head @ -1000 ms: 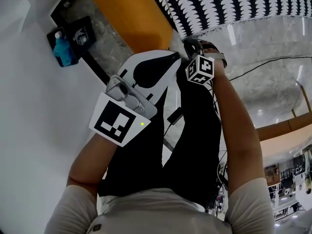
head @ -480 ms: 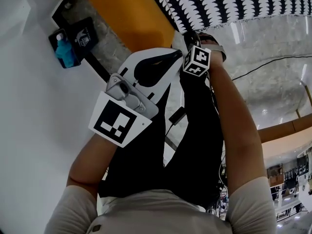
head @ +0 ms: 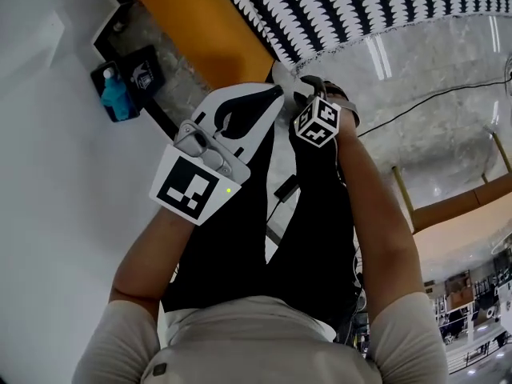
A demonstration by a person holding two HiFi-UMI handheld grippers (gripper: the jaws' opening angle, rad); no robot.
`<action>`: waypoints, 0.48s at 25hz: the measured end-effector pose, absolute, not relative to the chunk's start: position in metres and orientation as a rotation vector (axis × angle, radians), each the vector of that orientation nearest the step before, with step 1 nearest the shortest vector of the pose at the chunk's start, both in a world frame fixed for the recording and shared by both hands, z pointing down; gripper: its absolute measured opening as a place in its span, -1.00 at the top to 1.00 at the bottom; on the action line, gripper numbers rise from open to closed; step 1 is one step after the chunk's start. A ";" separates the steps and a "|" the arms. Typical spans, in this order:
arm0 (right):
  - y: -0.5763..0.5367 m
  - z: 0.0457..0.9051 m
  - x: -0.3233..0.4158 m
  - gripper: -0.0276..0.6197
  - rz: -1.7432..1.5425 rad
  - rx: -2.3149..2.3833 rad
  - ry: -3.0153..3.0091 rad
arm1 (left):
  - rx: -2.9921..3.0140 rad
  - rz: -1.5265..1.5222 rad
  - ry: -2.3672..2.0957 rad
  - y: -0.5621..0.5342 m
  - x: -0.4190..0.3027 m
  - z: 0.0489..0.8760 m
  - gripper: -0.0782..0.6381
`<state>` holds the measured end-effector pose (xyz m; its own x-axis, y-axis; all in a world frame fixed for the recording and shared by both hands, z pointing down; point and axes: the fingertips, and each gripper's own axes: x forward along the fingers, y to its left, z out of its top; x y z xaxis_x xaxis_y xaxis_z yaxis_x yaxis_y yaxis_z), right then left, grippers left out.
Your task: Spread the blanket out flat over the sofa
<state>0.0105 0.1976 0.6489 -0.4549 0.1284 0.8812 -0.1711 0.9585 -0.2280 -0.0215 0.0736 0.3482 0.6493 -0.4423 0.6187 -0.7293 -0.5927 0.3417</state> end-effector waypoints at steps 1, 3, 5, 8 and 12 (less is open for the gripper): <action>0.197 0.634 0.016 0.36 0.356 0.050 -2.021 | 2.282 0.641 -0.910 0.073 -0.020 0.338 0.75; 0.200 0.596 0.030 0.36 0.384 0.086 -2.040 | 2.282 0.631 -0.909 0.075 -0.010 0.310 0.75; 0.206 0.548 0.049 0.36 0.423 0.128 -2.067 | 2.265 0.610 -0.903 0.086 0.004 0.277 0.75; 0.165 0.470 0.081 0.36 0.431 0.281 -2.141 | 2.356 0.540 -0.889 0.076 0.029 0.226 0.75; 0.098 0.345 0.124 0.36 0.410 0.535 -2.249 | 2.490 0.529 -0.898 0.054 0.052 0.149 0.75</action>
